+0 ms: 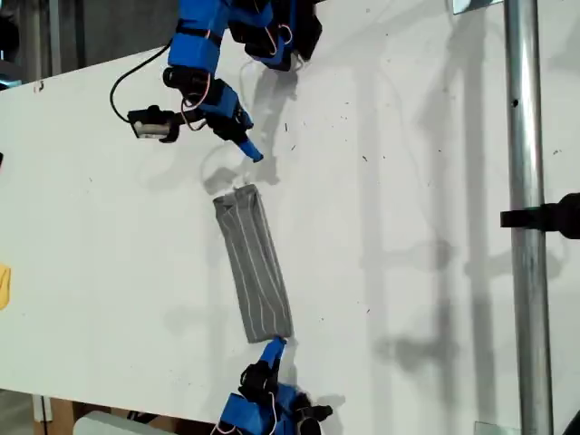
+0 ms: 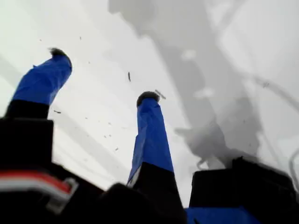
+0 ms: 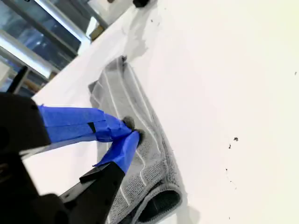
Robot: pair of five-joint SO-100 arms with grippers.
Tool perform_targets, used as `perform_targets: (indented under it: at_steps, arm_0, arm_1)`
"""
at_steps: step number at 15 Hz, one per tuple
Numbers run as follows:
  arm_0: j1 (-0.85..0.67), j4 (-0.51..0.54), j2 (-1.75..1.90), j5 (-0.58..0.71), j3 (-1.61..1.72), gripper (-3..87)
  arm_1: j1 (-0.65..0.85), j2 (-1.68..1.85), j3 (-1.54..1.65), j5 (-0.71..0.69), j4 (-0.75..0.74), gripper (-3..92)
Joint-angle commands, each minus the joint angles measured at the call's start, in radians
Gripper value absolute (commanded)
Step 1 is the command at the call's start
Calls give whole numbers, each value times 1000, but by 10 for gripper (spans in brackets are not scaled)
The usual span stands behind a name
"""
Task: Grasp corners of a towel and fold twice.
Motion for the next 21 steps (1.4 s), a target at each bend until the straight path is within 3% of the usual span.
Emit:
perform_targets:
  at_steps: [1,4,7,10,14,17,21]
  arm_0:
    - [5,-71,64,46,81,-26]
    - [-2,-247,64,144,262,-26]
    - [-15,-249,66,236,290,-27]
    - [12,-273,66,301,285,-27]
    - [69,-270,66,321,288,-27]
    - [80,-261,66,350,288,-27]
    - [161,-245,66,347,288,-27]
  arm_1:
    - [-126,440,212,241,57,353]
    - [-216,683,374,420,44,377]
    - [-106,655,492,322,-129,397]
    - [60,250,364,133,-396,404]
    - [143,-413,20,18,-664,404]
    - [186,-770,-267,-25,-733,420]
    - [166,-1074,-658,-32,-693,421]
